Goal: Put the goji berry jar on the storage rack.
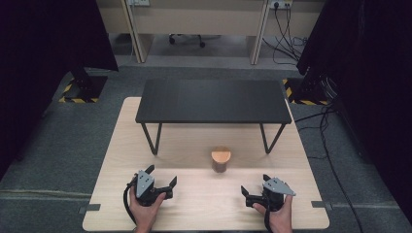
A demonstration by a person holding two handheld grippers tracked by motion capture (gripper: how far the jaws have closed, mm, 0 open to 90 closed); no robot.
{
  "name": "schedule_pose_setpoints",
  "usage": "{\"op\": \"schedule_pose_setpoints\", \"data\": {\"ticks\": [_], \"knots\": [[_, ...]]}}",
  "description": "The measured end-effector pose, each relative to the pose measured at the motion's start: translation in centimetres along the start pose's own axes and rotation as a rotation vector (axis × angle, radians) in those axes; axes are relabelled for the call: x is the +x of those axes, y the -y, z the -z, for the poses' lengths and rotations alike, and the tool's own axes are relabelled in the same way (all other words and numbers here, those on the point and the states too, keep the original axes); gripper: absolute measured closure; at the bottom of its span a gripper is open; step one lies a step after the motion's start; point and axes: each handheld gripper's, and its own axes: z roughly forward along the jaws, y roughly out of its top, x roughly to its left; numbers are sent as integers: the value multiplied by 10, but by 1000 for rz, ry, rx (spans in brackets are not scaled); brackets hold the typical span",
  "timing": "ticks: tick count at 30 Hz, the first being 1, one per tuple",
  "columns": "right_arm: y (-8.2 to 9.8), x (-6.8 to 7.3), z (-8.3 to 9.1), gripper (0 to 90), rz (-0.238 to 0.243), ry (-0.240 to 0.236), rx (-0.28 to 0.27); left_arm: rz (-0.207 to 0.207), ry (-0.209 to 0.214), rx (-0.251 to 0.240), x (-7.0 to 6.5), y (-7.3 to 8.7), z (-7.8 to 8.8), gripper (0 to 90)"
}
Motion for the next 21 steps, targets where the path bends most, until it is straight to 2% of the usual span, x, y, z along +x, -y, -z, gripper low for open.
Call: {"op": "schedule_pose_setpoints", "data": {"ticks": [9,17,21], "knots": [[-5,1,-8,12,37,-38,6,3,-2,-3,0,0,0,7],[-20,10,-35,12,84,-75,24,1,-2,1,0,0,0,7],[-27,11,-50,13,90,-92,30,4,-1,0,0,0,0,7]]}}
